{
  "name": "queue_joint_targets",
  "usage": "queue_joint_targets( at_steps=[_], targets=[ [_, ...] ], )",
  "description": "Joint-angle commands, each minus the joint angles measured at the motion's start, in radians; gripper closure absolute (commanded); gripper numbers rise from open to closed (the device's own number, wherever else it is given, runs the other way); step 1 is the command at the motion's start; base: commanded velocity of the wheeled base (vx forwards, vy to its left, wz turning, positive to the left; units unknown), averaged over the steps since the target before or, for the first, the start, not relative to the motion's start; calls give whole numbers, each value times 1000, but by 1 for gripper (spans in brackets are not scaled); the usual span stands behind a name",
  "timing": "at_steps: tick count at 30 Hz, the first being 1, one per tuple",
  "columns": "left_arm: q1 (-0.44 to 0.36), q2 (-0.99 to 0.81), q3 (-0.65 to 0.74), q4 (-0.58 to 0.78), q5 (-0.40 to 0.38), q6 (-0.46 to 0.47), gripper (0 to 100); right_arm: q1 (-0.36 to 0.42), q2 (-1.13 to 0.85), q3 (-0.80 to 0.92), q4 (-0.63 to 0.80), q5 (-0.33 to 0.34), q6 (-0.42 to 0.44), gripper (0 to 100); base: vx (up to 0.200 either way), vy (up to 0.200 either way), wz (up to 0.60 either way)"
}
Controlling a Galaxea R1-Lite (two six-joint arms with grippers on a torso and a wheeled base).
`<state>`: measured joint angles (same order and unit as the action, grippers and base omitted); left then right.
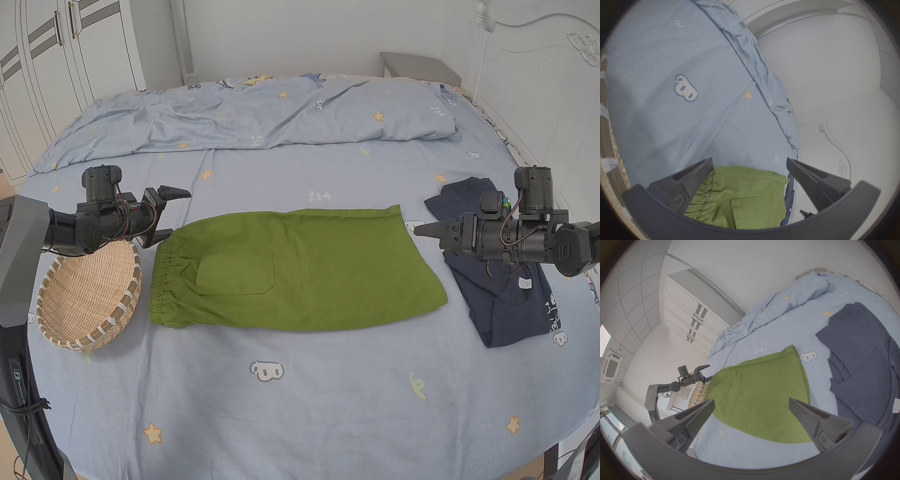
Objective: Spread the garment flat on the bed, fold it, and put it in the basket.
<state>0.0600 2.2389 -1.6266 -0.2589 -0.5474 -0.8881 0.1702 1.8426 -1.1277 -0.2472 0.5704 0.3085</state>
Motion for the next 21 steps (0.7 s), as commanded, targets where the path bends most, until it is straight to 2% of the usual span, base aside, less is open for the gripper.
queue_joint_targets(
  at_steps=[1,4,7,9,10,11,13,14,17,20,21],
  targets=[
    [-2,-18,14,0,0,3,0,-5,-23,2,0,0,0,0,0,0,0],
    [-2,-97,65,-6,-2,8,0,-6,-26,3,-1,2,0,0,0,0,0],
    [-3,-183,152,-62,-6,8,0,-6,-34,3,-1,2,0,0,0,0,0],
    [-9,-231,241,-145,-8,8,0,-6,-39,3,0,2,1,0,0,0,0],
    [-9,-231,241,-145,-8,8,0,-6,-39,3,0,2,1,0,0,0,0],
    [-28,-274,346,-217,-6,9,0,-5,-45,5,0,3,1,0,0,0,0],
    [-39,-291,413,-260,-5,14,0,-6,-51,3,0,3,1,0,0,0,0],
    [-54,-305,511,-332,-2,40,0,-6,-55,2,0,6,1,0,0,0,0],
    [-63,-309,651,-444,6,86,0,-8,-69,5,3,28,1,0,0,0,0],
    [-63,-309,651,-444,6,86,0,-8,-69,5,3,28,1,0,0,0,0],
    [-69,-338,832,-556,7,97,0,0,-94,28,0,40,1,0,0,0,0]
  ],
)
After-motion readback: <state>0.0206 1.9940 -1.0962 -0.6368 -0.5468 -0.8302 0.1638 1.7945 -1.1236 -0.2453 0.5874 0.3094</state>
